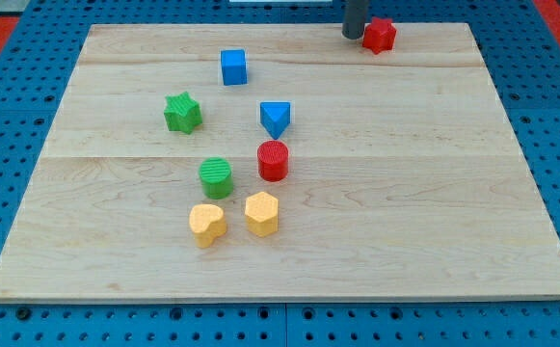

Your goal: Slide the red star to the top right of the board

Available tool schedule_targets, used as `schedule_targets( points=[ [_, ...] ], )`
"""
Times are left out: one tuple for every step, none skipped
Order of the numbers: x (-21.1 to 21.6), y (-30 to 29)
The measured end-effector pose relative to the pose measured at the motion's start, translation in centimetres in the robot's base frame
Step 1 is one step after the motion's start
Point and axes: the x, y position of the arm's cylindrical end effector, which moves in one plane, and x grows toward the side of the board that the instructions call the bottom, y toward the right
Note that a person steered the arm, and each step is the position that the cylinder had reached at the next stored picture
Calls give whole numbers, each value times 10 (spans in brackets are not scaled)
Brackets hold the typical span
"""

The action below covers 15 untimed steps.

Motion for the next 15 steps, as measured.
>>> schedule_targets(
  points=[
    [0,6],
    [0,-4],
    [1,-40],
    [10,-55],
    [14,-48],
    [15,-29],
    [16,-5],
    [16,12],
    [16,29],
    [16,48],
    [16,57],
    [16,67],
    [16,75],
    [15,57],
    [5,44]
  ],
)
